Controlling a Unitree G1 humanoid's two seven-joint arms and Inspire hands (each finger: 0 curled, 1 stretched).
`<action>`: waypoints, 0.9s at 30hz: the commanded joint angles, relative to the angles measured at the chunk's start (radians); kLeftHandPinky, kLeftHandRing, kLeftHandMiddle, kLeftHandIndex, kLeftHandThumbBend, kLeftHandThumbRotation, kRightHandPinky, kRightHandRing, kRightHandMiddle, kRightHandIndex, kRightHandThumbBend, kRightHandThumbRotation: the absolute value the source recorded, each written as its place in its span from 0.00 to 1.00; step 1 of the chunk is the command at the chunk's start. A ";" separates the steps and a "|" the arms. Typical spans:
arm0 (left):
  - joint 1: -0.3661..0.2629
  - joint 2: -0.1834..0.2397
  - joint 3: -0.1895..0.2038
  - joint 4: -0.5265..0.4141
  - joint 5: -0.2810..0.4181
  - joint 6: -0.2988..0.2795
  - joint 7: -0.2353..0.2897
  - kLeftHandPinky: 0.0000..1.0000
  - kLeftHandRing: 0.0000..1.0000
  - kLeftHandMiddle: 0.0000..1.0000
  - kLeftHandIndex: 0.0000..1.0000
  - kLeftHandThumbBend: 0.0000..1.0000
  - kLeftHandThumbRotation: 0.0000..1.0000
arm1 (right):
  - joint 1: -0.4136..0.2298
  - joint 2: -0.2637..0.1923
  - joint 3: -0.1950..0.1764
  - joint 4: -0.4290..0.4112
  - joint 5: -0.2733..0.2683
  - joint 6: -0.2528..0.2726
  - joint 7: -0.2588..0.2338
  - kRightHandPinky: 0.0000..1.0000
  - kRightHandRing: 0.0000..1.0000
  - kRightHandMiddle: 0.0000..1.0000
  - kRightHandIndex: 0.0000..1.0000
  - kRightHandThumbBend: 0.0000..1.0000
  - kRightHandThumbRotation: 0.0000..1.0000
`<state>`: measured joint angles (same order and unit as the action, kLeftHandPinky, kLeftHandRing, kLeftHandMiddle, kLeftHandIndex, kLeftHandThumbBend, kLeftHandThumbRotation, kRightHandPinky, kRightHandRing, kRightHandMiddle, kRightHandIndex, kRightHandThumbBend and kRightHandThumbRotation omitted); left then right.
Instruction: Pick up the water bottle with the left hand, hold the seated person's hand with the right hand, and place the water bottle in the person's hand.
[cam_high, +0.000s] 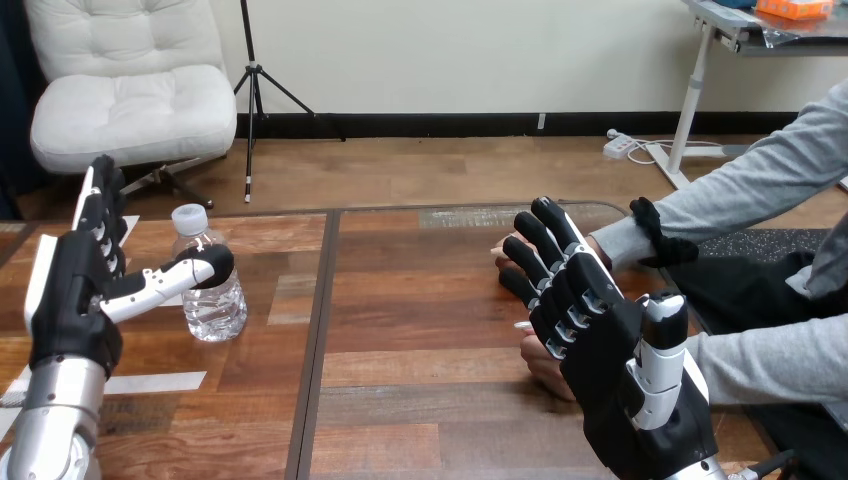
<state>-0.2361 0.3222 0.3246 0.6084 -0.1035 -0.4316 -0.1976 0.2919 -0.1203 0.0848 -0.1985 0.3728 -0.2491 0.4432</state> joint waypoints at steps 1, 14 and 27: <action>-0.101 0.037 -0.022 0.054 0.014 -0.004 -0.003 1.00 1.00 1.00 1.00 1.00 0.00 | -0.034 0.005 0.004 -0.067 -0.006 -0.005 -0.001 1.00 1.00 1.00 1.00 1.00 1.00; -0.167 0.055 -0.035 0.153 0.022 -0.008 -0.002 1.00 1.00 1.00 1.00 1.00 0.00 | -0.033 0.005 0.004 -0.067 -0.009 -0.009 -0.002 1.00 1.00 1.00 1.00 1.00 1.00; -0.222 0.073 -0.051 0.247 0.047 -0.013 0.010 1.00 1.00 1.00 1.00 1.00 0.01 | -0.030 0.011 0.002 -0.069 -0.009 -0.010 -0.001 1.00 1.00 1.00 1.00 0.99 1.00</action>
<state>-0.3582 0.3604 0.2888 0.8334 -0.0668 -0.4311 -0.1962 0.2920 -0.1178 0.0854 -0.1986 0.3584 -0.2491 0.4429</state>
